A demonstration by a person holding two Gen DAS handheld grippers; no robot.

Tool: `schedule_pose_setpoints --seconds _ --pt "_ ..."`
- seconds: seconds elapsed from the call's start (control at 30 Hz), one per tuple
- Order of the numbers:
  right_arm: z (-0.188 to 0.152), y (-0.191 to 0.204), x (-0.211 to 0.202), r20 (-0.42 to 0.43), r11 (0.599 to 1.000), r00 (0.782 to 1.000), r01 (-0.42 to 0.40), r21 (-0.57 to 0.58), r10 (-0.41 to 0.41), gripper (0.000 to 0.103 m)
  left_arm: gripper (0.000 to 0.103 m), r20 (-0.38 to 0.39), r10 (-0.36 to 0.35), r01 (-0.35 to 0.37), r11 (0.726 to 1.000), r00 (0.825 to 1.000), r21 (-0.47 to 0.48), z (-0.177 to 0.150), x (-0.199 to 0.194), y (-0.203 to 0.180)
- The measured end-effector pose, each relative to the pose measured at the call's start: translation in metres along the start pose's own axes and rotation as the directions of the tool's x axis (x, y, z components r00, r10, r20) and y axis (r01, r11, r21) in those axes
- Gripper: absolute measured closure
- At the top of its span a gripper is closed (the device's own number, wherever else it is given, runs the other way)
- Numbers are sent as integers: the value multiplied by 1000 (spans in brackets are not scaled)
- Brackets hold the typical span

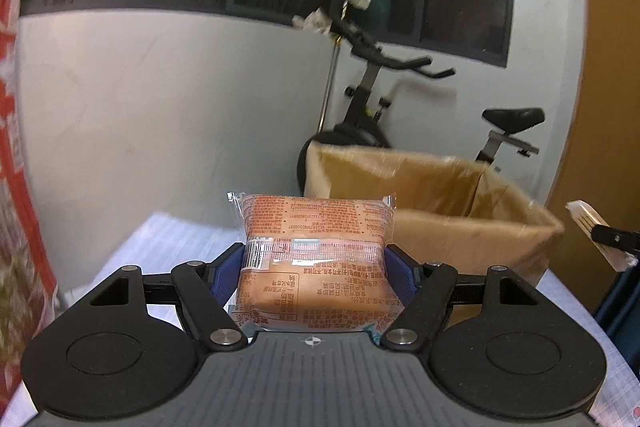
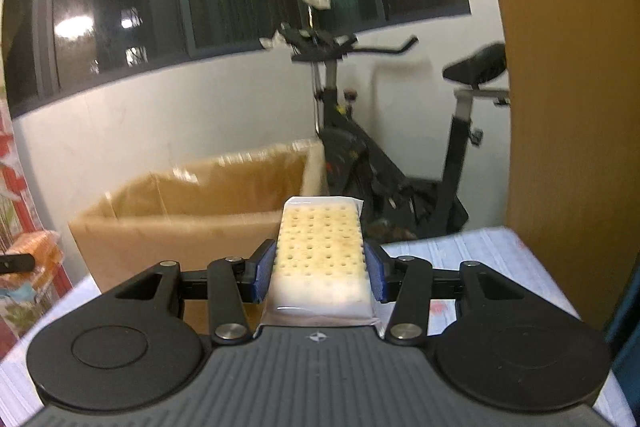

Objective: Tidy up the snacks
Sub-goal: 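Lift the bread packet with the left tool while the right tool carries the cracker pack to the box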

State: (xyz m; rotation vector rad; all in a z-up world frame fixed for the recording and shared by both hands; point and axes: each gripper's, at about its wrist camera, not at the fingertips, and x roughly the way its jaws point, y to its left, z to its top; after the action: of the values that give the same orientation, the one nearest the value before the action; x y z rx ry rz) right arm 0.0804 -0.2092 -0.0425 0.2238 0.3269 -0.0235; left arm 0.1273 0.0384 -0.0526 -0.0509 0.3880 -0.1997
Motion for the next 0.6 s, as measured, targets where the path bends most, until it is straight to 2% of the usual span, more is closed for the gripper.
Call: schedule_pose_setpoints --seconds 0.13,0.3,0.43,0.6 --pt "25 12 11 30 998 998 -45 -41 47 54 26 48 -39 38 999 998 35 24 8 -12" --pt "49 31 45 19 988 992 -123 -95 125 54 26 34 -124 123 992 992 38 56 45 -33" --pt "56 53 91 -14 978 991 -131 -162 131 54 26 5 -167 167 984 986 67 70 89 -52" --pt "45 67 137 -74 969 992 -116 -218 102 54 26 -84 -158 166 980 984 108 68 137 -72"
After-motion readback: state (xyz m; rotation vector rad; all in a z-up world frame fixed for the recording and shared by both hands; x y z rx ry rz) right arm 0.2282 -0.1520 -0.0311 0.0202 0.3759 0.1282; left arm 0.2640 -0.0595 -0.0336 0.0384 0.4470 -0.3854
